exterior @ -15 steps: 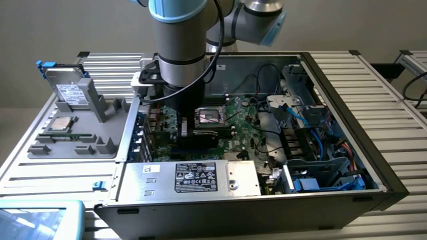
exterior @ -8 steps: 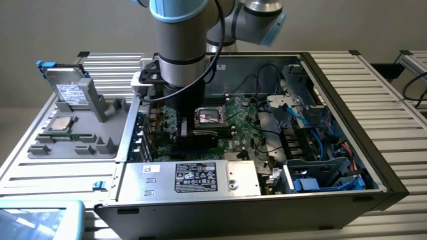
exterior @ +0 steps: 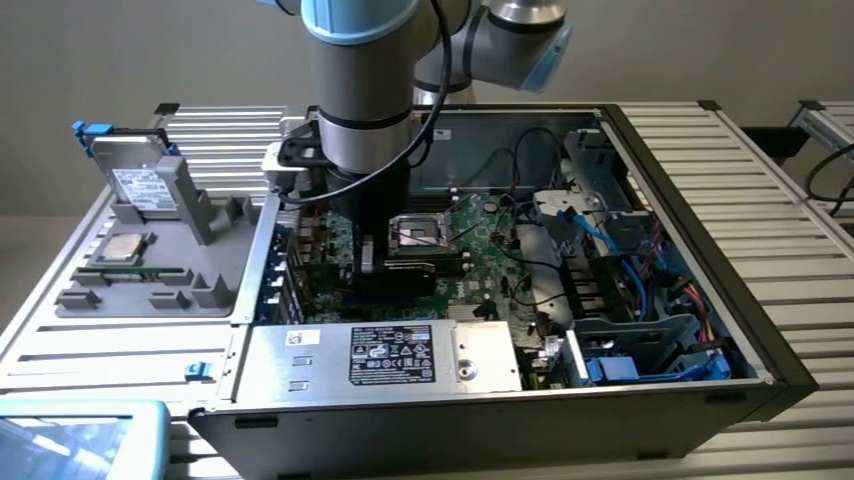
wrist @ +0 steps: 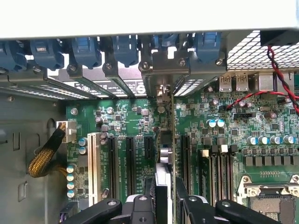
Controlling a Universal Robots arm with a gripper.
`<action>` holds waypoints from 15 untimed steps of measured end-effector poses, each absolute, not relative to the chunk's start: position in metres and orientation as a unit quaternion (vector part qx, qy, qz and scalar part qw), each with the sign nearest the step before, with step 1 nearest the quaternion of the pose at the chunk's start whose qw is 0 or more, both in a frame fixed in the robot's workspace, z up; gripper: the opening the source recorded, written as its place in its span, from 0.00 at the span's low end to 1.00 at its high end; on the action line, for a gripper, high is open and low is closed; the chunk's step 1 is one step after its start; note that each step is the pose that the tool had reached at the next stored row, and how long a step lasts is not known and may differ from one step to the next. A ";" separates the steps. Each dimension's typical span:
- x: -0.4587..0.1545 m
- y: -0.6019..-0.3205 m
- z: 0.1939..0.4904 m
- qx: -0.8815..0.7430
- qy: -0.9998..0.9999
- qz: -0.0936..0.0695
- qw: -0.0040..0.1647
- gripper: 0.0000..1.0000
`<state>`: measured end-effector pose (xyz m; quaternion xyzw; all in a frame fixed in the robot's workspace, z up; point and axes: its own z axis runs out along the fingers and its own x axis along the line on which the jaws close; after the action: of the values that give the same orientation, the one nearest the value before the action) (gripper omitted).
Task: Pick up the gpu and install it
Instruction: 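Insert the gpu into the slot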
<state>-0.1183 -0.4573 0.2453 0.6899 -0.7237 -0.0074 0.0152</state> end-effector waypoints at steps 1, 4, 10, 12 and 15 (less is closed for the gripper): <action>-0.118 -0.457 0.245 0.690 -0.724 -0.008 0.015 0.28; -0.116 -0.457 0.245 0.690 -0.724 -0.008 0.016 0.28; -0.116 -0.457 0.245 0.690 -0.724 -0.007 0.017 0.28; -0.116 -0.457 0.245 0.690 -0.724 -0.007 0.017 0.28; -0.115 -0.457 0.245 0.690 -0.724 -0.007 0.017 0.28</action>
<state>-0.1153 -0.4574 0.2451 0.6897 -0.7239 -0.0065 0.0173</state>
